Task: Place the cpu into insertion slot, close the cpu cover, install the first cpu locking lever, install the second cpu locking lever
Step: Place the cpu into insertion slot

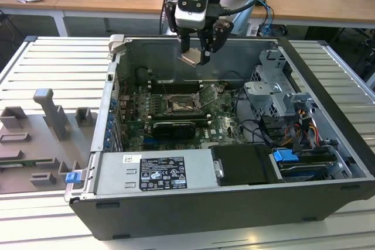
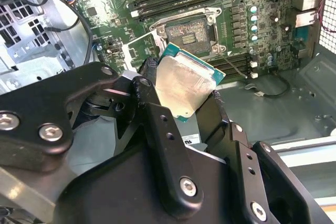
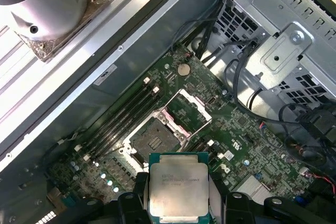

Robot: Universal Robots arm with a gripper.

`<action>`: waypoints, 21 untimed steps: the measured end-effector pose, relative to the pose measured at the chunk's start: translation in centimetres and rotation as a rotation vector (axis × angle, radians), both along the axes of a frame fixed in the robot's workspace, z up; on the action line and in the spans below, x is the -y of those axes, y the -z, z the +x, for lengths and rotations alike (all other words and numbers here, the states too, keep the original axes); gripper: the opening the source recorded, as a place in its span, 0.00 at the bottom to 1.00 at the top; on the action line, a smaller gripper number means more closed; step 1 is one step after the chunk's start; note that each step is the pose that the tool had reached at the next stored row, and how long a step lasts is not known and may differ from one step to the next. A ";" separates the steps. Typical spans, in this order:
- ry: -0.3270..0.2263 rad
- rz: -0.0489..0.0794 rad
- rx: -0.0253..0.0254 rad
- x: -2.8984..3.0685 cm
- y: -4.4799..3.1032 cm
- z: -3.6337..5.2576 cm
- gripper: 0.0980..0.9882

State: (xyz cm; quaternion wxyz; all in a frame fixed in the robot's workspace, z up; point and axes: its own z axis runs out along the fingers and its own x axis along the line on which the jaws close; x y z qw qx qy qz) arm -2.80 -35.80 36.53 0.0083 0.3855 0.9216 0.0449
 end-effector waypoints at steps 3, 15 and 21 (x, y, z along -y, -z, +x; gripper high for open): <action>0.023 0.000 0.0000 0.00 0.00 0.00 0.50; 0.065 0.000 0.0000 0.00 0.03 0.00 0.50; 0.083 0.000 0.0000 0.00 0.05 0.00 0.50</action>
